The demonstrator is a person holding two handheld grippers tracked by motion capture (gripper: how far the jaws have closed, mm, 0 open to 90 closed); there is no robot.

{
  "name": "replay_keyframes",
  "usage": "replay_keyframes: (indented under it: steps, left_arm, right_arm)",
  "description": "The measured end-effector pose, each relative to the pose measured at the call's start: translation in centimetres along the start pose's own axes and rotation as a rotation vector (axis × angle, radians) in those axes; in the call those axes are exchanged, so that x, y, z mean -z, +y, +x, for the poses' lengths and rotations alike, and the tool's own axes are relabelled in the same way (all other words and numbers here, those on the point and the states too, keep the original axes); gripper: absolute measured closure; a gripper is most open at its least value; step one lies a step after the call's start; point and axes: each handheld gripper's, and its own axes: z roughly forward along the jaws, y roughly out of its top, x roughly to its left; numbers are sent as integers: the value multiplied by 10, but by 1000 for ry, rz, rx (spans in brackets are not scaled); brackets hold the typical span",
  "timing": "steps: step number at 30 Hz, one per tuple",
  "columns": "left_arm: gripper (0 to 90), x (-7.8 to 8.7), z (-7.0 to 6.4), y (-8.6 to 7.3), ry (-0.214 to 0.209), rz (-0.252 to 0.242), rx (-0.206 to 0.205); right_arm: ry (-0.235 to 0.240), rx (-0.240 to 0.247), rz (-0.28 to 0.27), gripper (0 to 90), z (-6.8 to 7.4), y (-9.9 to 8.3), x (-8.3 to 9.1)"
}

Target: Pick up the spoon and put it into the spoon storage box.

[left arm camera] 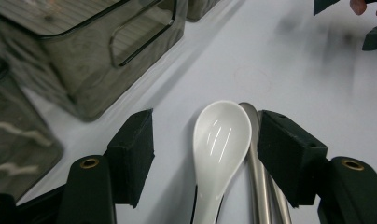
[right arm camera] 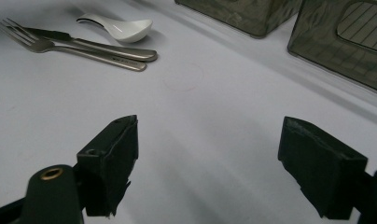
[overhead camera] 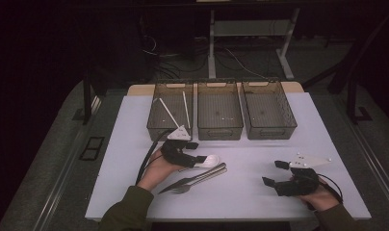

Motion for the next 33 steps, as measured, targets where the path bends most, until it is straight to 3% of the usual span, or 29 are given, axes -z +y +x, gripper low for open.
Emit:
replay_keyframes:
  steps: [11, 25, 33]
  left_arm:
    - [358, -27, -3, 5, -13, 38, -13]
    - [416, -32, -4, 0, 4, 75, -3]
    - [426, -36, -6, -1, -8, 93, -24]
  right_arm:
    - [-2, -3, -6, 199, 0, 1, 1]
    - [-1, 3, -4, 199, 1, 1, 0]
    - [1, 1, -5, 199, 0, 1, 1]
